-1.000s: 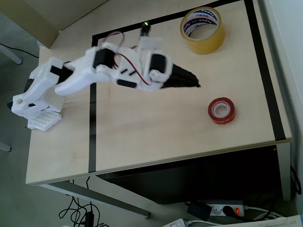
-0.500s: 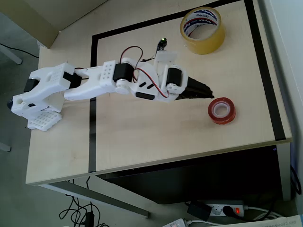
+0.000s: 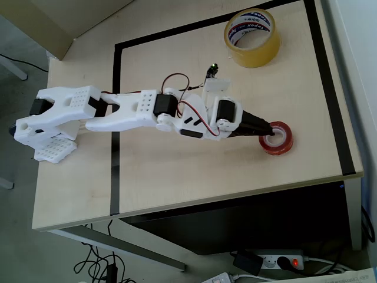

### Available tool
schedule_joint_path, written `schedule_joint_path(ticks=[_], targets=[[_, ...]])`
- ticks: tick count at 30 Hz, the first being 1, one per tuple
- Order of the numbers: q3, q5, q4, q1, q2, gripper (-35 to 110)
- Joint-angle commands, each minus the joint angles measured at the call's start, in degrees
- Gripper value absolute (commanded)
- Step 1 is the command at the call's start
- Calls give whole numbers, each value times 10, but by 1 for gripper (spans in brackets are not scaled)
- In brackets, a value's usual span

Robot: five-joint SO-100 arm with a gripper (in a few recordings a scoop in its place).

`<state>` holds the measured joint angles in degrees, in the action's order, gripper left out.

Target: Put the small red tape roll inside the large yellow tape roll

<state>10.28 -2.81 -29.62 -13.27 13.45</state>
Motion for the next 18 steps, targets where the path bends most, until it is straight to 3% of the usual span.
schedule_joint_path(ticks=[1,11,18], targets=[[-47,1,40,-15,28,0],[-45,11,25,-11,-25,0],[-74,11,-116,-4,-28,0]])
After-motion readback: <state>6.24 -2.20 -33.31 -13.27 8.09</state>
